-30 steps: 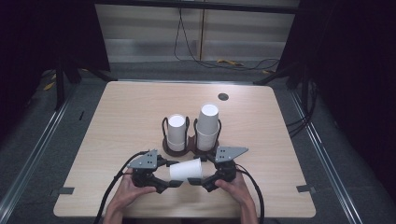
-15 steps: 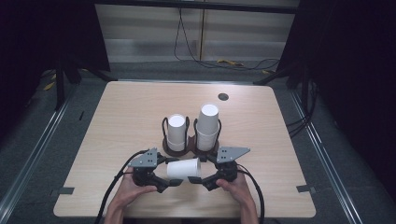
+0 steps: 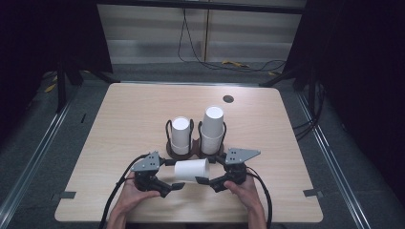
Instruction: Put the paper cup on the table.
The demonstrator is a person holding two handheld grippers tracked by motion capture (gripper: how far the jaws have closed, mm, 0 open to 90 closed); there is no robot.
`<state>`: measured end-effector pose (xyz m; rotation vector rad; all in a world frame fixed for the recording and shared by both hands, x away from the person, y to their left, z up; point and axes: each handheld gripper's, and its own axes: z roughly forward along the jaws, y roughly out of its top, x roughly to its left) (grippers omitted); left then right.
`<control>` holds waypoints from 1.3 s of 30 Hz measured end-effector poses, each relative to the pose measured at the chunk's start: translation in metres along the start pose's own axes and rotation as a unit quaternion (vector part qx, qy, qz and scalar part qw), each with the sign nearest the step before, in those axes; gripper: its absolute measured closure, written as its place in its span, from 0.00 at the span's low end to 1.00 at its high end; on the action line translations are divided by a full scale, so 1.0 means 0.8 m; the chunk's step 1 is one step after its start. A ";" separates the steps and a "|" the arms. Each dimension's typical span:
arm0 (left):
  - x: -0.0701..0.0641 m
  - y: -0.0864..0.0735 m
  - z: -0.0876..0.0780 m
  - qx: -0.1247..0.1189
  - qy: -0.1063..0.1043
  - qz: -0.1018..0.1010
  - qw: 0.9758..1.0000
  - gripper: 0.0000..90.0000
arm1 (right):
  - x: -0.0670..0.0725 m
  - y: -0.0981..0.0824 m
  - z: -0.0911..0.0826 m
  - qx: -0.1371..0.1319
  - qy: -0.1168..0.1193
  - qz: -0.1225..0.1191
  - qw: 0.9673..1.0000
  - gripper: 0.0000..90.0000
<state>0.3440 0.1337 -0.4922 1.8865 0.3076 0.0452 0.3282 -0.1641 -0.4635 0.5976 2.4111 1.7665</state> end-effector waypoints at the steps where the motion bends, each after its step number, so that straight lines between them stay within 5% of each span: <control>1: 0.000 -0.001 -0.001 -0.005 0.000 -0.003 1.000 0.17 | 0.000 0.000 -0.001 -0.001 0.000 0.001 1.000 0.26; 6: -0.002 -0.005 -0.005 -0.011 0.030 -0.002 0.999 0.17 | -0.003 -0.001 -0.004 -0.002 -0.013 0.010 1.000 0.27; 10: 0.002 -0.012 -0.010 -0.038 0.051 -0.032 0.998 0.17 | -0.004 -0.001 -0.007 0.000 -0.022 0.017 1.000 0.27; 17: 0.001 -0.021 -0.012 -0.036 0.103 -0.037 0.993 0.17 | -0.004 0.000 -0.015 0.019 -0.049 0.027 0.998 0.26; 19: 0.001 -0.022 -0.012 -0.041 0.101 -0.046 0.993 0.17 | -0.005 0.000 -0.017 0.029 -0.062 0.030 0.997 0.26; 24: -0.003 -0.023 -0.008 -0.035 0.143 -0.026 0.989 0.17 | -0.006 0.002 -0.024 0.039 -0.086 0.036 0.995 0.27; 27: -0.007 -0.026 -0.012 -0.060 0.174 -0.018 0.983 0.17 | -0.007 0.002 -0.029 0.041 -0.091 0.040 0.994 0.27; 29: -0.008 -0.027 -0.014 -0.071 0.181 -0.018 0.981 0.17 | -0.008 0.001 -0.033 0.044 -0.098 0.045 0.993 0.27; 39: -0.014 -0.027 -0.011 -0.065 0.182 0.011 0.981 0.18 | -0.010 0.003 -0.059 0.062 -0.141 0.057 0.986 0.26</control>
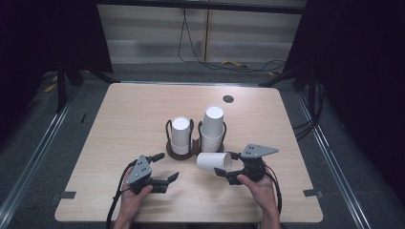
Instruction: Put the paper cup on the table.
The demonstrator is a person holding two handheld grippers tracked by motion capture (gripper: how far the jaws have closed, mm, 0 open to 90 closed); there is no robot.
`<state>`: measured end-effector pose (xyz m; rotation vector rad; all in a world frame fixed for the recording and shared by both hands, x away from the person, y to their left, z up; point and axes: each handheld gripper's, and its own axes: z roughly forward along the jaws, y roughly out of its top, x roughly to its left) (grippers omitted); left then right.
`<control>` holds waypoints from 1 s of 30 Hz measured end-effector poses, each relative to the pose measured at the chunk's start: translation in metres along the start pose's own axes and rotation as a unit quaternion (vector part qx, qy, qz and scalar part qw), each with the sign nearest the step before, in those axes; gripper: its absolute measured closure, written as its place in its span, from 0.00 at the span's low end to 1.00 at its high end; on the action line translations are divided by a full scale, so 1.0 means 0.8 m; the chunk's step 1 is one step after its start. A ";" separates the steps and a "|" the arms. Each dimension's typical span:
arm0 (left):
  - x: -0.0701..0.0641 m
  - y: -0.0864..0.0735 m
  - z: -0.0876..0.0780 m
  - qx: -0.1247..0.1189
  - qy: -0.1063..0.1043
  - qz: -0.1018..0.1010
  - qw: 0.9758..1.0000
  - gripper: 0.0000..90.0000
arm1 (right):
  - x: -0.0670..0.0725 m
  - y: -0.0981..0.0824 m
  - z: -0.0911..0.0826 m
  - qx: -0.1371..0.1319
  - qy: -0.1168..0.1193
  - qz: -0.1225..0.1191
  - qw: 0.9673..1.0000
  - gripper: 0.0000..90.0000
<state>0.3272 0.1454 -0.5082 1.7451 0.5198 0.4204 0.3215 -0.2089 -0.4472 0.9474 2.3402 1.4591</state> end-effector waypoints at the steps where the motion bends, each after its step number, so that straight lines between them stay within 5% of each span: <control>1: 0.000 0.000 0.000 0.000 0.003 0.000 1.000 0.18 | -0.001 0.000 -0.003 0.000 -0.004 0.002 1.000 0.26; 8: 0.000 -0.005 -0.011 -0.046 0.032 -0.015 0.998 0.17 | -0.002 0.002 -0.020 0.011 -0.038 0.013 0.999 0.26; 13: -0.005 -0.005 -0.011 -0.045 0.052 -0.006 0.998 0.17 | -0.006 0.010 -0.024 0.035 -0.058 0.021 0.997 0.26; 15: -0.008 -0.006 -0.012 -0.050 0.067 0.001 0.996 0.17 | -0.007 0.012 -0.025 0.045 -0.063 0.024 0.997 0.26; 17: -0.011 -0.009 -0.017 -0.069 0.106 -0.006 0.992 0.17 | -0.007 0.014 -0.028 0.056 -0.066 0.025 0.996 0.26; 21: -0.005 -0.012 -0.022 -0.089 0.100 -0.026 0.991 0.17 | -0.015 0.019 -0.037 0.075 -0.079 0.030 0.994 0.26; 30: -0.006 -0.012 -0.022 -0.087 0.109 -0.028 0.990 0.17 | -0.038 0.037 -0.056 0.122 -0.126 0.041 0.984 0.26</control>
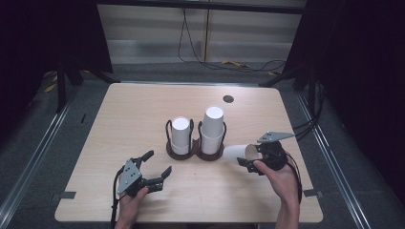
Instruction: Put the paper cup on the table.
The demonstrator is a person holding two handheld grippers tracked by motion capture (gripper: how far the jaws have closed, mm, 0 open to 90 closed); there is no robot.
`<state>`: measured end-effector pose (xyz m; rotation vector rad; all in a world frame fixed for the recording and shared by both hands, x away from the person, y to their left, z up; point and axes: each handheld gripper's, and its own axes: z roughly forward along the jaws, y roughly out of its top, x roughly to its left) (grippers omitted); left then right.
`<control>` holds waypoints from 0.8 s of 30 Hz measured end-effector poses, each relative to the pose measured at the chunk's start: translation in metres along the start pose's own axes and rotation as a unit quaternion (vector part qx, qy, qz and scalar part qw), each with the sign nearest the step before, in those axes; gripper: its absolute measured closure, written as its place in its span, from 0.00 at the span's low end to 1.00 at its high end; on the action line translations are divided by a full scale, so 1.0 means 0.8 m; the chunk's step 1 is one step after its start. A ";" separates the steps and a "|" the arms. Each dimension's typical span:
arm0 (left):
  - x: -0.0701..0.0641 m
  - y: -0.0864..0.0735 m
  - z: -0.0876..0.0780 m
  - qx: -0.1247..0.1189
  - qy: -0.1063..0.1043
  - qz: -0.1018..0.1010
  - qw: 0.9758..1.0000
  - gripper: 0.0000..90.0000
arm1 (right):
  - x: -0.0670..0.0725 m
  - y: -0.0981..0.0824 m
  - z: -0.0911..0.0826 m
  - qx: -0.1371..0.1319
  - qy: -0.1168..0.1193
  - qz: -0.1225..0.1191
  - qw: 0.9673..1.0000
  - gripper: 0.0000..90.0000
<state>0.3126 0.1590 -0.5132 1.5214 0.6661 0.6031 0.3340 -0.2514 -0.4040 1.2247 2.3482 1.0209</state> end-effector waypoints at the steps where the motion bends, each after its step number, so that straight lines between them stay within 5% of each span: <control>1: 0.000 0.000 0.000 -0.001 0.002 0.001 1.000 0.17 | -0.002 0.002 -0.002 0.004 -0.002 0.000 1.000 0.26; 15: -0.001 0.001 0.002 0.005 0.017 -0.006 1.000 0.18 | -0.031 0.041 0.005 0.087 -0.036 -0.011 0.995 0.26; 24: 0.000 0.001 0.002 0.006 0.016 -0.008 1.000 0.17 | -0.045 0.065 0.019 0.148 -0.050 -0.025 0.987 0.26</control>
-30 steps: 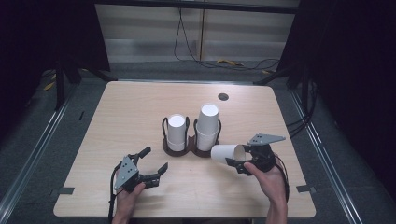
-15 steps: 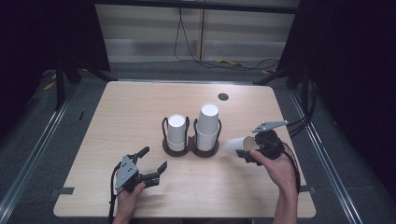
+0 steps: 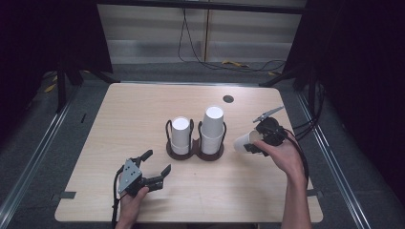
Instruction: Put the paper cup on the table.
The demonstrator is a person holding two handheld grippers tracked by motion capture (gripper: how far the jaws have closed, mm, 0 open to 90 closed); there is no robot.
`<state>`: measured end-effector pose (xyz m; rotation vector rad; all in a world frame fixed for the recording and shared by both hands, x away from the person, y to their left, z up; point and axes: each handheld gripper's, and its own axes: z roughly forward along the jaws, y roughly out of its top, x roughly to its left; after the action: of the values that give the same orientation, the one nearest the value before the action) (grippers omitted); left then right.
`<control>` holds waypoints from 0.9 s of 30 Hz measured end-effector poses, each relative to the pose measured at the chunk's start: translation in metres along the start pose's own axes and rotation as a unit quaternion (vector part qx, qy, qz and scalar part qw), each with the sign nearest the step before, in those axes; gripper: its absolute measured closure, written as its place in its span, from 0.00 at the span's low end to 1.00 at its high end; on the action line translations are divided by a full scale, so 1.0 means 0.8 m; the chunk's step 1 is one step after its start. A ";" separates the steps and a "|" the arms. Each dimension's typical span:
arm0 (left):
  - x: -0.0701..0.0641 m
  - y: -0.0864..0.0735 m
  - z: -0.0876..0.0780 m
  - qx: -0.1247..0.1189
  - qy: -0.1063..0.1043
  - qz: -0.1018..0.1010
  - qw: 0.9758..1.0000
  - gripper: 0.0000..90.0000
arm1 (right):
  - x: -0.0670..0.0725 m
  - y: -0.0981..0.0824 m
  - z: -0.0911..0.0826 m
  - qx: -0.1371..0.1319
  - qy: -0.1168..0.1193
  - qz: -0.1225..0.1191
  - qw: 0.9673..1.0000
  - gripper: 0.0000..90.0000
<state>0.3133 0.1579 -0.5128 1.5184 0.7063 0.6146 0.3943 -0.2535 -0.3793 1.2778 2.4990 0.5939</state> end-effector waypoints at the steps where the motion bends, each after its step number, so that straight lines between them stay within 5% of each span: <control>1: 0.000 0.000 0.000 0.000 0.000 0.000 1.000 0.17 | -0.002 0.003 0.002 0.006 -0.001 0.000 1.000 0.26; 13: 0.001 0.000 0.000 0.000 -0.008 0.004 1.000 0.18 | -0.015 0.027 0.015 0.063 -0.016 -0.012 0.998 0.25; 17: 0.001 0.000 0.000 0.000 -0.009 0.003 1.000 0.18 | -0.019 0.029 0.029 0.098 -0.029 -0.016 0.995 0.24; 27: 0.000 0.000 0.000 -0.001 -0.010 0.005 1.000 0.18 | -0.018 0.036 0.048 0.115 -0.027 -0.027 0.993 0.22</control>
<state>0.3135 0.1582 -0.5128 1.5259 0.6834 0.6070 0.4393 -0.2413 -0.3987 1.2786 2.6069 0.2598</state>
